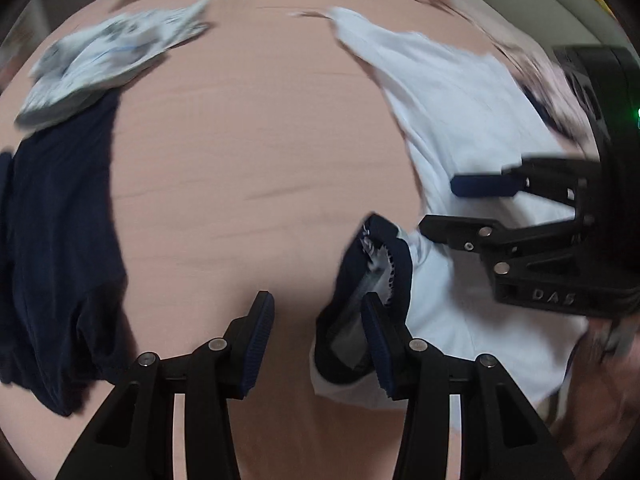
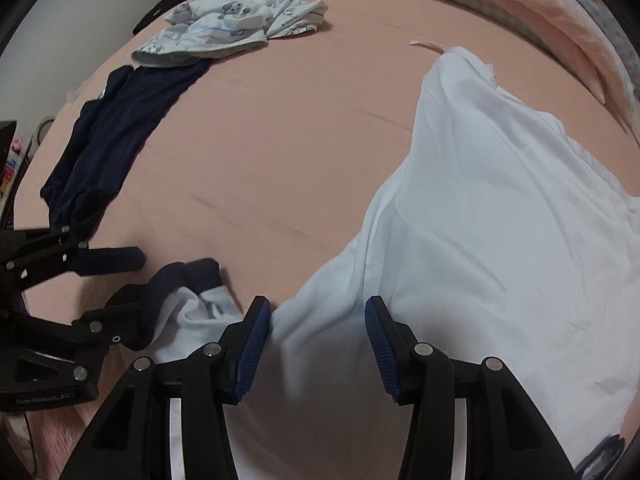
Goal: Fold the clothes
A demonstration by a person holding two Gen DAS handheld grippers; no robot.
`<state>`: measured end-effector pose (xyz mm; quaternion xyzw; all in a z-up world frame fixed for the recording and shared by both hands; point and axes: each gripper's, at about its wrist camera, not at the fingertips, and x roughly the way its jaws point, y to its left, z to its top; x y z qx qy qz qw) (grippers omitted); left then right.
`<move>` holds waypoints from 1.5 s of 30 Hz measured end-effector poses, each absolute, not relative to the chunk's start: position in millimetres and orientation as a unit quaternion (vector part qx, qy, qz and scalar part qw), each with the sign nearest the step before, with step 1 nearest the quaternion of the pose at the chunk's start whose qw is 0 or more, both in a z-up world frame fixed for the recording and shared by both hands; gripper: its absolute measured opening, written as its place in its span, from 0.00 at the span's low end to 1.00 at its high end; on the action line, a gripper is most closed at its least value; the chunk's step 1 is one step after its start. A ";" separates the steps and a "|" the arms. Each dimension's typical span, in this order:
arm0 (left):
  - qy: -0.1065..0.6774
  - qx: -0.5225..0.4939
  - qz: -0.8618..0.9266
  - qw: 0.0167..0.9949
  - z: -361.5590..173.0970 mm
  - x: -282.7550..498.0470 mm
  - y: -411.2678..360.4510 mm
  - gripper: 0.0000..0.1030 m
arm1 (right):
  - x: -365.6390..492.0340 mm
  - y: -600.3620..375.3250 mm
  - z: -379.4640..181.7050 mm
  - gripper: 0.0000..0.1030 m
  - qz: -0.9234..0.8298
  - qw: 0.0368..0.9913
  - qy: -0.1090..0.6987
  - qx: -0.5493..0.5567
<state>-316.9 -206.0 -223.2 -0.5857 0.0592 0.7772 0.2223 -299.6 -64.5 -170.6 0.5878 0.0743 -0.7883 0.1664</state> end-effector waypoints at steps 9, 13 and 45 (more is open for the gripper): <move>0.101 -0.576 0.764 0.273 -218.2 -329.2 -185.1 0.41 | -280.0 -40.4 -170.3 0.49 -0.781 0.167 0.048 0.600; 0.146 -0.575 0.742 0.312 -216.7 -327.7 -166.6 0.41 | -275.0 -39.2 -165.4 0.49 -0.785 0.167 0.052 0.594; -0.252 -0.577 0.765 0.133 -228.7 -334.1 -284.5 0.05 | -305.6 -59.1 -176.8 0.49 -0.780 0.190 0.012 0.596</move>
